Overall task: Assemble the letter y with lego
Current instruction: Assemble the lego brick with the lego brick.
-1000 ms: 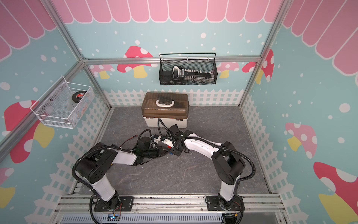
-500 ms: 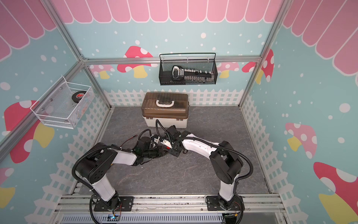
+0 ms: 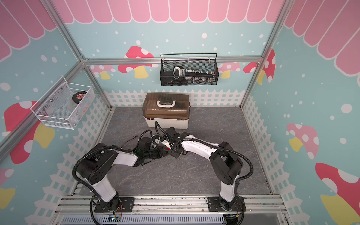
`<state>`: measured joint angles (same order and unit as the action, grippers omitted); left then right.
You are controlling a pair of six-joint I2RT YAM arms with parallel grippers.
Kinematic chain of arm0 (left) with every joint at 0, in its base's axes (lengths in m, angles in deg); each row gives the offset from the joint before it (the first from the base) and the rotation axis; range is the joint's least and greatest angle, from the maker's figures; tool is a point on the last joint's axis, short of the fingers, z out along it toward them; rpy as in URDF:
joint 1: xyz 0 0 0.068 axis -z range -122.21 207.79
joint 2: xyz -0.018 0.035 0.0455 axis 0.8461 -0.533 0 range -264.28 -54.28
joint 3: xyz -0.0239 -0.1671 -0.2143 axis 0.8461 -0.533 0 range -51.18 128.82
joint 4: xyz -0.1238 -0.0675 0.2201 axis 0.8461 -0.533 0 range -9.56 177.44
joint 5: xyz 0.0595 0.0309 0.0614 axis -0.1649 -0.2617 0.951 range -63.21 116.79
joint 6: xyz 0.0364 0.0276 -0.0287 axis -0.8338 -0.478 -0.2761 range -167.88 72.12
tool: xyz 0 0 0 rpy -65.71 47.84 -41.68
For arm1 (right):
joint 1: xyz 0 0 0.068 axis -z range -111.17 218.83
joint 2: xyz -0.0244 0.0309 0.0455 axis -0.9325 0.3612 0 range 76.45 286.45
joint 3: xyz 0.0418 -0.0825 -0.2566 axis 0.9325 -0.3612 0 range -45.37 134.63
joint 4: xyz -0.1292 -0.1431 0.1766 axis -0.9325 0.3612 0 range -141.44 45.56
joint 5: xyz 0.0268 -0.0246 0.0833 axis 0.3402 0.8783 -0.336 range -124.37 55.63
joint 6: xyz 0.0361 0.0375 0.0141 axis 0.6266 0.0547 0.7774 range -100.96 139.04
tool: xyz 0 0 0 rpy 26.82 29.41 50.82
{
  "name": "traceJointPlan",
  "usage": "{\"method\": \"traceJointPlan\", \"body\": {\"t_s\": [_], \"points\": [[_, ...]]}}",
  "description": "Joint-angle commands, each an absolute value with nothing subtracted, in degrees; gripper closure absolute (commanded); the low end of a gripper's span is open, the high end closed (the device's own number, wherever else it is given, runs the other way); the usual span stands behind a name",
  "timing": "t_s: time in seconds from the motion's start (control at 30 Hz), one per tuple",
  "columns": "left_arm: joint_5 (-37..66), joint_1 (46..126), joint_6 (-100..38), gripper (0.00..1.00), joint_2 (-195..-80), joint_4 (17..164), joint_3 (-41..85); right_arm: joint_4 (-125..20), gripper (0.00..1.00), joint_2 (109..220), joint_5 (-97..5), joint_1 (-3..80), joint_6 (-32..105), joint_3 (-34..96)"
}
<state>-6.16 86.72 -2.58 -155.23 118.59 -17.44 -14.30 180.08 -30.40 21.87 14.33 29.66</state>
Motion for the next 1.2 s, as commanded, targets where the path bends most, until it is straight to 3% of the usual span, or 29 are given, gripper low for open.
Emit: {"method": "traceJointPlan", "body": {"t_s": [0.0,1.03,1.17], "points": [[-2.7,86.3,-1.9,0.6,-156.8,114.6,-19.0,-12.1,0.75,182.2,-28.8,21.5,17.0,30.0],[-3.4,86.0,0.8,0.63,-156.5,117.8,-20.3,-3.4,0.77,187.8,-29.1,21.5,20.3,36.8],[-3.7,85.3,1.3,0.6,-155.9,118.2,-20.3,-3.0,0.77,188.0,-29.0,21.4,20.2,37.0]]}}
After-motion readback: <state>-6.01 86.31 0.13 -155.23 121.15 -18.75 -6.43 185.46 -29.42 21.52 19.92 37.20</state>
